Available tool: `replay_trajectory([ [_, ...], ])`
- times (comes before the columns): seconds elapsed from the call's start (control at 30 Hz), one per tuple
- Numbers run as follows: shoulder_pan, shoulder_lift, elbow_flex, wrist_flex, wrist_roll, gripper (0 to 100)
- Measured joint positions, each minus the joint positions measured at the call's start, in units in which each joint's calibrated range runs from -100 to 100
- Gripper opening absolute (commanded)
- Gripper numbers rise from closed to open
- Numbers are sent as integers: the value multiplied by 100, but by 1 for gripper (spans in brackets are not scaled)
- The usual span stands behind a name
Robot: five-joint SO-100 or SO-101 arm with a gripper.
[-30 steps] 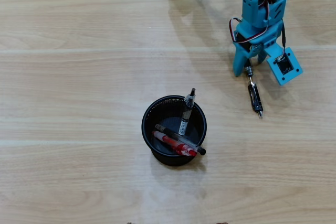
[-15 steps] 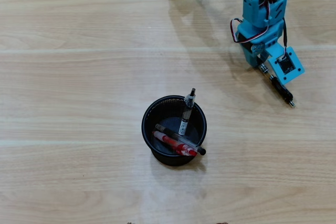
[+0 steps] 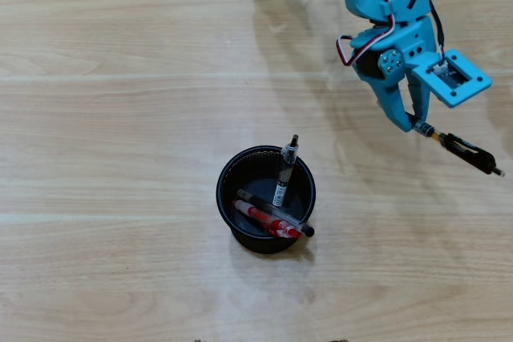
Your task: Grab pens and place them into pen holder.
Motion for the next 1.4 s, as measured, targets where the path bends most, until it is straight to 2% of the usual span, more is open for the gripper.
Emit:
replay_trajectory([
  [0.43, 1764, -576, 0, -2205, 16, 2],
  [0.63, 2102, -220, -115, -2343, 16, 2],
  [0.9, 2068, 677, -195, -2343, 16, 2],
  [1.23, 2423, 889, -195, -2343, 16, 2],
  [1.4, 2423, 889, -195, -2343, 21, 10],
])
